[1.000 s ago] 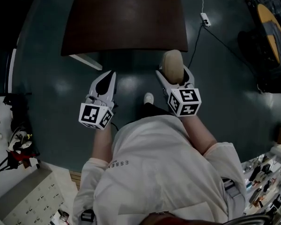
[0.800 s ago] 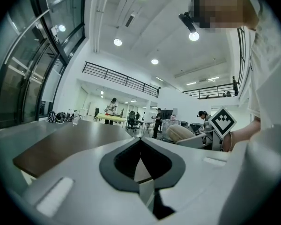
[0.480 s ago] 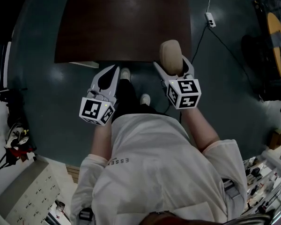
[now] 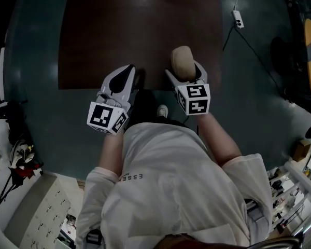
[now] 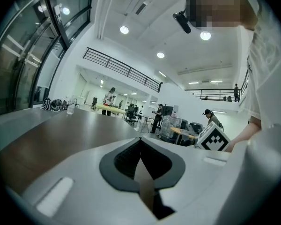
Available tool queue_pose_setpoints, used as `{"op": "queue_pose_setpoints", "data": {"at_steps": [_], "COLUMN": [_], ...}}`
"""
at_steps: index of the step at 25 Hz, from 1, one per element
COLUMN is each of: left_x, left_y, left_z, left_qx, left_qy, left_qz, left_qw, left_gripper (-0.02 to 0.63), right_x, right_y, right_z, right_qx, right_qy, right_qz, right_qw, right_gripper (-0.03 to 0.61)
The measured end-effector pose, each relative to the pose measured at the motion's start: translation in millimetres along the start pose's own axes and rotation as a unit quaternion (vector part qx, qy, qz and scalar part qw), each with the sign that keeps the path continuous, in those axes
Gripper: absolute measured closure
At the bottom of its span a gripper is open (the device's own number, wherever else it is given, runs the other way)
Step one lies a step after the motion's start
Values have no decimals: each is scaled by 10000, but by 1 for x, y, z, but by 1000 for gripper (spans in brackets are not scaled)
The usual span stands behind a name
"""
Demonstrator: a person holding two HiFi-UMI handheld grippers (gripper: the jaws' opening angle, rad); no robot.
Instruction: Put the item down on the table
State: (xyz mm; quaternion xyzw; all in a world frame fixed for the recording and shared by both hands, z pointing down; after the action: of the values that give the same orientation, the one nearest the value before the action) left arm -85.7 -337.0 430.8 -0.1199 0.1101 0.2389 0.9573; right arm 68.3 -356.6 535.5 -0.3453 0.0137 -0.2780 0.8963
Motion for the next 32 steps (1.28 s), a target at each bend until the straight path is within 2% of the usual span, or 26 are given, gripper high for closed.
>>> {"op": "queue_pose_setpoints", "data": {"at_steps": [5, 11, 21, 23, 26, 30, 32], "left_x": [-31, -52, -65, -62, -55, -35, -21], "left_y": [-20, -36, -30, -31, -31, -29, -26], "left_z": [10, 33, 46, 44, 37, 13, 1], "left_qx": [-328, -479, -520, -518, -419, -227, -78], "left_qy": [207, 409, 405, 370, 272, 90, -40], "left_qz": [-79, -133, -205, -179, -100, 3, 60], "left_qw": [9992, 9979, 9976, 9978, 9987, 9997, 9999], "left_gripper": [595, 595, 595, 595, 595, 595, 595], "right_x": [4, 18, 16, 17, 14, 6, 7], "right_y": [-49, -86, -93, -90, -73, -31, -2], "right_z": [18, 39, 48, 44, 22, -32, -56], "right_qx": [-564, -1021, -1194, -1065, -585, 470, 1000], "right_qy": [-176, -302, -143, -198, -280, -147, -126], "right_qz": [-72, 50, 178, 193, 111, -104, -129], "right_qw": [9982, 9943, 9926, 9939, 9978, 9987, 9948], "right_gripper": [178, 178, 173, 147, 140, 142, 175]}}
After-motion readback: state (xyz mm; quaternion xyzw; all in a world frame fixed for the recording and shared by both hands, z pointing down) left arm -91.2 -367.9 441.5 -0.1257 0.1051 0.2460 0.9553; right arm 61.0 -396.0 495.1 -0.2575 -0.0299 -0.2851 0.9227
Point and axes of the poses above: the fingertips, and each gripper's own axes: y backward along the fingers, x to its right, z out of its underside, the point moved 1 cm from there along y, backward along the fingers, and after that the axes turned 7 degrees about -z, right-handed, at the moved point
